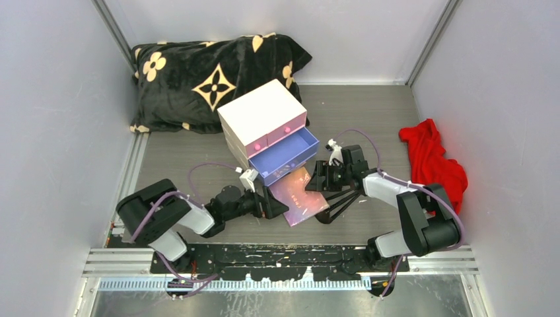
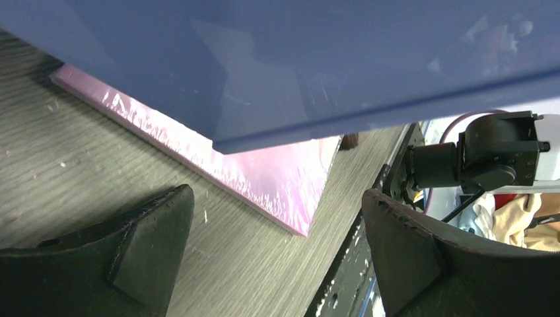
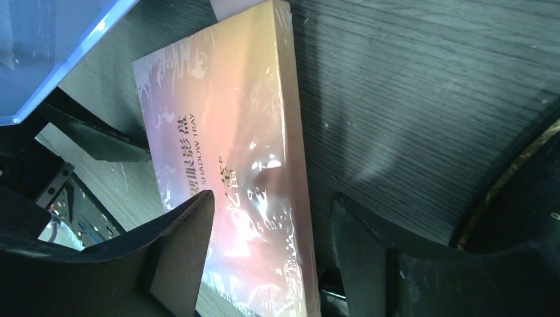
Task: Organize the makeup
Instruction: Pick up the makeup from the center of the board, then place the makeup in the drawer.
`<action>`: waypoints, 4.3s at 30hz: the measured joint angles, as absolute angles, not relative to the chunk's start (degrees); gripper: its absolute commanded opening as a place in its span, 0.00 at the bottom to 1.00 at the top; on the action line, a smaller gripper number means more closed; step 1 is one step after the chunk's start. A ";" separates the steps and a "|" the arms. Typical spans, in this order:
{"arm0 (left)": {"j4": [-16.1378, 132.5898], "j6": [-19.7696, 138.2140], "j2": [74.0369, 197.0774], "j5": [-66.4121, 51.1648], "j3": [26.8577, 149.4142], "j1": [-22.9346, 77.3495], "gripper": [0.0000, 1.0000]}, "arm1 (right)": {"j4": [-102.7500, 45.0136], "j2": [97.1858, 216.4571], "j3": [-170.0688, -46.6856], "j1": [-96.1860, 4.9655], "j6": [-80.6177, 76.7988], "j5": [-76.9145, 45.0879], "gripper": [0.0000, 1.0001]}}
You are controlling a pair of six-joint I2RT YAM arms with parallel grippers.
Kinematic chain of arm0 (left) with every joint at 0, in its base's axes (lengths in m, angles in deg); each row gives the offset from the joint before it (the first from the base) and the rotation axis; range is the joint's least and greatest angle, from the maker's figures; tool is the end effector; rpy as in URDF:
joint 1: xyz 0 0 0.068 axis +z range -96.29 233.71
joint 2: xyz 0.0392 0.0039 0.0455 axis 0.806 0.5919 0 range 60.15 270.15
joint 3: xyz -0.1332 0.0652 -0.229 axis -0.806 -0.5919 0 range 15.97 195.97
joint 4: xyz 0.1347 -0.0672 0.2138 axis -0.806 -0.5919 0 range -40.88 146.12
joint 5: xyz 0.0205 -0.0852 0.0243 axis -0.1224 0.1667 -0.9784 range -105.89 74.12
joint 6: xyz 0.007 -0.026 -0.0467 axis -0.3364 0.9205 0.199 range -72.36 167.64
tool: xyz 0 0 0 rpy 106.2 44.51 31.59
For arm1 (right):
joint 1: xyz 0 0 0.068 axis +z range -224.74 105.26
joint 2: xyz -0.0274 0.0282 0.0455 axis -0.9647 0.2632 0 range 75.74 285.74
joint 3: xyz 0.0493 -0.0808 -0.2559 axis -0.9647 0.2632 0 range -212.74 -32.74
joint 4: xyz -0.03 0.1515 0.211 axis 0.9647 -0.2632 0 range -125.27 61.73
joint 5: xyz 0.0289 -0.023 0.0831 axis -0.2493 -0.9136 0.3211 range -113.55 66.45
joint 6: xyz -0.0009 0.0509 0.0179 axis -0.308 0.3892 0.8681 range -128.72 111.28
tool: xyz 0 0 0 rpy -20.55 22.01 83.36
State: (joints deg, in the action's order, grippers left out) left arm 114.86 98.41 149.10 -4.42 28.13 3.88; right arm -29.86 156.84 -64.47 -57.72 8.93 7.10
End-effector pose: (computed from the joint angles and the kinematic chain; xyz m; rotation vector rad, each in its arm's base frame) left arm 0.1450 -0.1827 0.1189 0.1374 2.1269 -1.3233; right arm 0.2338 0.0905 0.1462 -0.2288 2.4977 0.9169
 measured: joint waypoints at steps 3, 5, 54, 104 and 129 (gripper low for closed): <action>120.46 98.91 153.23 -4.40 28.46 3.84 1.00 | -29.49 156.36 -63.79 -57.72 9.19 7.67 0.70; 125.42 99.89 157.16 -4.38 29.14 3.80 1.00 | -29.55 156.21 -63.55 -57.72 9.23 8.11 0.71; 107.67 93.88 147.87 -10.26 32.02 4.36 1.00 | -26.36 154.90 -64.88 -52.72 21.78 17.33 0.01; 85.44 88.09 133.40 -6.34 31.47 5.35 1.00 | -60.94 105.02 -81.74 -50.95 36.38 -18.47 0.01; 71.63 84.70 121.41 -6.48 29.49 5.35 1.00 | -42.29 112.89 -70.65 -45.59 59.90 -32.77 0.01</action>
State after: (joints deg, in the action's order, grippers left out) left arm 71.63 84.70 121.41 -6.48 29.49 5.35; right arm -42.29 112.89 -70.65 -45.59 59.90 -32.77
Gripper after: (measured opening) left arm 0.998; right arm 0.222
